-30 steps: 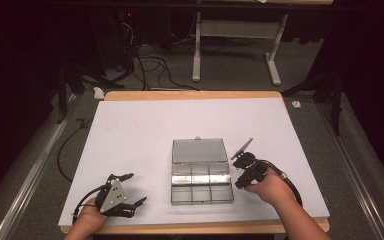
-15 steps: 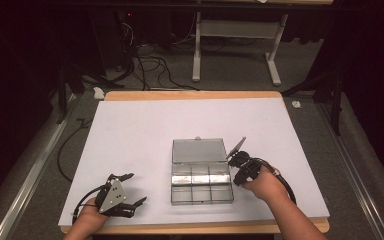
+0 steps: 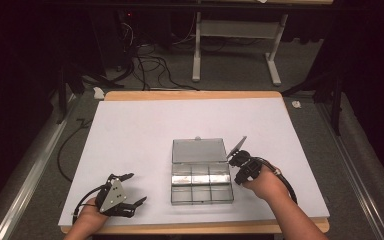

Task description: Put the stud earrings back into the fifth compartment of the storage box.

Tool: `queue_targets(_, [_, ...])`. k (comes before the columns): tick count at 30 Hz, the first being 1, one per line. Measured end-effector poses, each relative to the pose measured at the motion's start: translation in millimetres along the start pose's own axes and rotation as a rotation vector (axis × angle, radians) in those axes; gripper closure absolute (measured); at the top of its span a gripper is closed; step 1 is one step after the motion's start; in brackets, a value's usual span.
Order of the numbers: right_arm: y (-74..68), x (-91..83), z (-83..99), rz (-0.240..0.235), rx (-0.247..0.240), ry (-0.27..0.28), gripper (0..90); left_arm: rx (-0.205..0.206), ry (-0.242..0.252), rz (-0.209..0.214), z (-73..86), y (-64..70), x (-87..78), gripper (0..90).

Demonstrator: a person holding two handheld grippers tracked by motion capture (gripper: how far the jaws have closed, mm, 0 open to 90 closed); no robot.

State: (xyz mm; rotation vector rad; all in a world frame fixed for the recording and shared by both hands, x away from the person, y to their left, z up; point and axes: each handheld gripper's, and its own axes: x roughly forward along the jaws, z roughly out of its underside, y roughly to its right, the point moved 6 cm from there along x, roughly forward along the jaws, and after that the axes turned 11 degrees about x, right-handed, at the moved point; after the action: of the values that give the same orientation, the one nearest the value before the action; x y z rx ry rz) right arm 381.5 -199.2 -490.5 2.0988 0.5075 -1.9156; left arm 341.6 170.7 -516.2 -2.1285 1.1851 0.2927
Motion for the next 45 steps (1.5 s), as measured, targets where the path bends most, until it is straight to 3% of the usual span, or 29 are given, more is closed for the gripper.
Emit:
queue_targets(4, [1.6, -7.9, 0.4, 0.002, 0.004, 0.01, 86.7, -0.011, -0.002, 0.002, 0.2, -0.8, 0.4, 15.2])
queue_targets(7, [0.7, -14.6, 1.3, -0.004, 0.02, 0.016, 86.6, 0.003, 0.002, 0.001, -0.1, 0.2, -0.2, 15.2])
queue_targets(24, [-15.5, -40.2, 3.9, -0.001, -0.028, 0.031, 86.4, -0.005, -0.005, 0.001, 0.0, -0.1, 0.9, 15.2])
queue_targets(29, [-24.9, -45.6, 2.4, -0.008, -0.042, 0.033, 86.4, -0.012, -0.003, 0.0, 0.0, -0.4, 1.0, 15.2])
queue_targets(32, [-31.1, -47.8, -0.2, -0.016, -0.05, 0.044, 86.4, 0.004, 0.0, 0.0, -0.3, 0.6, 0.2, 15.3])
queue_targets(35, [-37.4, -48.0, -1.8, -0.014, -0.066, 0.039, 86.4, -0.012, -0.001, 0.001, 0.0, -0.4, 0.8, 15.2])
queue_targets(44, [-57.5, -45.3, -8.8, -0.028, -0.107, 0.04, 86.5, -0.007, -0.004, 0.002, 0.1, -0.3, 0.8, 15.2])
queue_targets(45, [-61.1, -44.9, -8.1, -0.03, -0.079, 0.028, 86.4, 0.004, 0.002, 0.003, -0.3, 0.6, 0.0, 15.2])
